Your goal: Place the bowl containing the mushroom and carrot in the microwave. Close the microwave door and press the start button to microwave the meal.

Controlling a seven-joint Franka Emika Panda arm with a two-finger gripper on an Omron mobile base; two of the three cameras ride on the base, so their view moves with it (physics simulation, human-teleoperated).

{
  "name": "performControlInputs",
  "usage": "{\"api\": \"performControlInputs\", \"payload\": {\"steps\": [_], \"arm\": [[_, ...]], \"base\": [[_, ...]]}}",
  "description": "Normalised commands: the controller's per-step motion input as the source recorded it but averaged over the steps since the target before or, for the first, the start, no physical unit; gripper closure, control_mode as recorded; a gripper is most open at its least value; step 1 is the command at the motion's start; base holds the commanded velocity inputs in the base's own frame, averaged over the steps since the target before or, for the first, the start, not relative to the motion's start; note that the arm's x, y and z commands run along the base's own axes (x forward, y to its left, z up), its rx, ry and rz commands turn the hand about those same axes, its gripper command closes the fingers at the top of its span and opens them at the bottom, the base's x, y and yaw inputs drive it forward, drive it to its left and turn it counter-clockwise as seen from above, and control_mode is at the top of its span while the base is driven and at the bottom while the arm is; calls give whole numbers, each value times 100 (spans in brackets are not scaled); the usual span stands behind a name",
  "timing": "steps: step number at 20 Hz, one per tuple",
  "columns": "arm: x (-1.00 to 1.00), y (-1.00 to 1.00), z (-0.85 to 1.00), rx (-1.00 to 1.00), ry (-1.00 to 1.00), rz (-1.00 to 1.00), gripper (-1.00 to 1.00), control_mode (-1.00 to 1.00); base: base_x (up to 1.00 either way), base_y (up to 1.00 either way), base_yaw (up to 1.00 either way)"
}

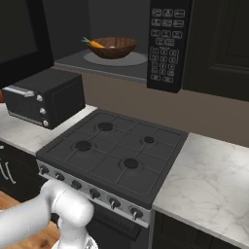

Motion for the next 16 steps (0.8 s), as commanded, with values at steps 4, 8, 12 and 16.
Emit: {"api": "performControlInputs", "payload": {"steps": [4, 8, 12, 16], "arm": [[45, 31, 0, -10, 0, -3, -100, -100], [49, 12, 0, -10, 0, -6, -100, -100], [44, -1, -5, -9, 0, -11, -100, -100], [44, -14, -22, -11, 0, -12, -100, -100]], "base": [[0, 0, 0], [0, 0, 0], [0, 0, 0], [0, 0, 0]]}}
